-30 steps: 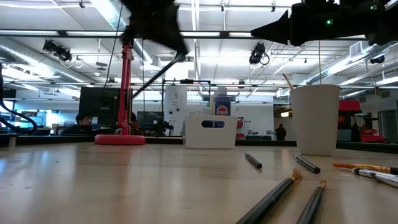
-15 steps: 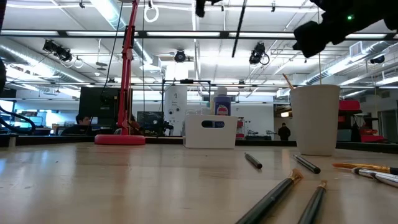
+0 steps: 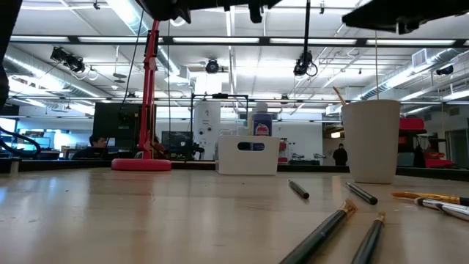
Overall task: Pick & Place Paint Supplies
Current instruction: Put the silver paint brush into the gray cup
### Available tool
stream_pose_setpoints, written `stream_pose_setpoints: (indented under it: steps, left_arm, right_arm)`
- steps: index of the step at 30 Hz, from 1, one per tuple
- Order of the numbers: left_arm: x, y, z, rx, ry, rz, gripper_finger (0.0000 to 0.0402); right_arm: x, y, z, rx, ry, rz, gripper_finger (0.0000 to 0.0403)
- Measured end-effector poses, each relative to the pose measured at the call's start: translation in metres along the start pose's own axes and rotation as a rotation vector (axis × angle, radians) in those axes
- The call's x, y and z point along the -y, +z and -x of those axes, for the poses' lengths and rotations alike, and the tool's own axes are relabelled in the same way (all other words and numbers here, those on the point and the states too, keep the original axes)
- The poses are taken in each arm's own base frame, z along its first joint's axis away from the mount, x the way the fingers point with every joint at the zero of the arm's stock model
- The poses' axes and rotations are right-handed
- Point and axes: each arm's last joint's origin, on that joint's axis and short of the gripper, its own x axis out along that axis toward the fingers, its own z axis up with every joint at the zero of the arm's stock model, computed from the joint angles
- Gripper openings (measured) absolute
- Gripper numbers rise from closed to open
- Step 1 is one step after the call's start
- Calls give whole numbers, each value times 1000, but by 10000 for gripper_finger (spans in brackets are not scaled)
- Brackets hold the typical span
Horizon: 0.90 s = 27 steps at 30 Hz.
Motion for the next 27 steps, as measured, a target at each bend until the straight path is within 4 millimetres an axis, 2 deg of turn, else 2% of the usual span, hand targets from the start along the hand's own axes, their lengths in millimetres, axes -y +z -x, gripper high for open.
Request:
stream_pose_setpoints:
  steps: [2,6,9,11,14,18,20,22,27]
  left_arm:
    - [-1,4,0,29,4,-23,10]
    - [-6,4,0,27,21,-43,6]
    - [-12,3,0,27,40,-44,9]
    - [-17,3,0,25,46,-46,9]
    - [-23,4,1,61,-8,-31,6]
    - [-27,4,1,70,-46,-12,8]
    - [-27,0,-2,86,-40,-12,9]
    - [-25,-10,-5,107,-68,4,6]
    - [-21,-35,-27,146,-117,34,8]
  right_arm:
    - [-4,1,6,28,79,-18,169]
    - [-7,3,20,19,85,-35,169]
    - [-10,6,36,44,170,-43,169]
    - [-13,7,47,86,306,-50,169]
    - [-20,6,62,163,605,-36,169]
    - [-28,1,75,216,984,3,169]
    - [-30,0,78,252,1113,35,169]
    - [-31,0,80,292,1164,64,169]
    - [-30,1,79,295,1140,61,169]
